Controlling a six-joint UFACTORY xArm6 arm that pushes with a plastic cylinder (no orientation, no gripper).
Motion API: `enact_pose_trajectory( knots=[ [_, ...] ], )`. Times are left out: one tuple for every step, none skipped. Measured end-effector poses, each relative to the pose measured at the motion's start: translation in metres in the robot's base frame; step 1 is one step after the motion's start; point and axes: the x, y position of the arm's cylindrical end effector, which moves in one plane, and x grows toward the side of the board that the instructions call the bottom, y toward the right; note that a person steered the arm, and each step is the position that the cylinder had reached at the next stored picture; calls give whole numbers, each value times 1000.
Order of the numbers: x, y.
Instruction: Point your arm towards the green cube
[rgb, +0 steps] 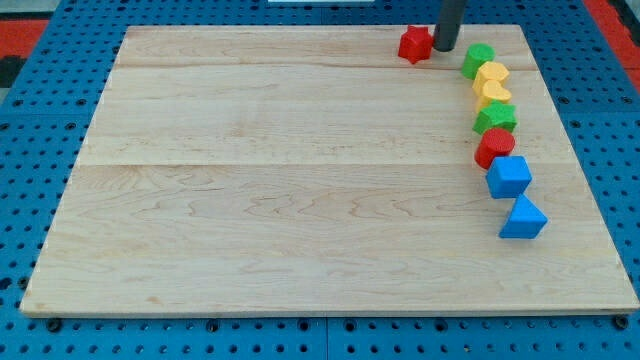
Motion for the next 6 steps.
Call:
enact_pose_trajectory(
  knots=[
    [-7, -30],
    [-8, -58],
    [-12, -26],
    [-18, 42],
    [-16, 81],
    [-1, 100]
  ],
)
